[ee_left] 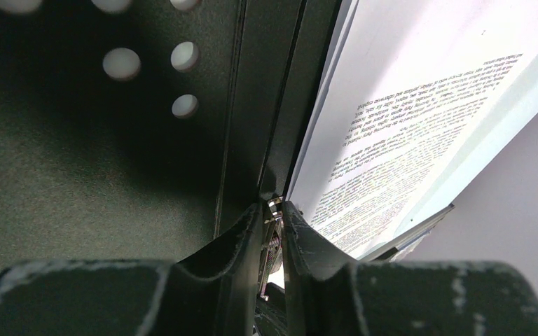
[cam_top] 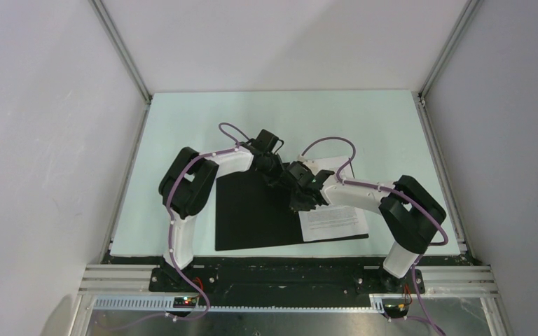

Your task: Put the files into the folder

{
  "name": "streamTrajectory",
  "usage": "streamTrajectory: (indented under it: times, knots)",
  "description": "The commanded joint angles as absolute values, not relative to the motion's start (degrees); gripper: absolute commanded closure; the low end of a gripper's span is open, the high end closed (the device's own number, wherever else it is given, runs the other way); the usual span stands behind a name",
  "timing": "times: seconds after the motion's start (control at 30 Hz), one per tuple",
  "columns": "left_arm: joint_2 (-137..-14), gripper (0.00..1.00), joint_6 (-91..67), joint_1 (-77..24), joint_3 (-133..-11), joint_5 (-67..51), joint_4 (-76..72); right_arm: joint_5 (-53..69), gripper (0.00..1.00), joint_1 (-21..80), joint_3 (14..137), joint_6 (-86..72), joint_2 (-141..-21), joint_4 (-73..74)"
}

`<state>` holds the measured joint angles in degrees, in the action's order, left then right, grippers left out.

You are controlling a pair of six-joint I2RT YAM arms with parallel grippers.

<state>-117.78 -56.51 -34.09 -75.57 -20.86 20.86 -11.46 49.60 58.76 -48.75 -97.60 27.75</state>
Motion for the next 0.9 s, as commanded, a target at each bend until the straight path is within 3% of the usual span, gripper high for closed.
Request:
streamTrajectory:
  times: [0.0,0.87]
  knots:
    - [-121.14,0.76,-54.94,-33.99,-73.89,-12.96,22.58,-14.97,1.00,48.53,54.51,-49.47,-101.94,36.28]
    - [-122.16,0.76,-55.73,-33.58,-73.18,-12.16,22.58,-13.03,1.00,48.60,53.04,-47.89,-101.49,35.11]
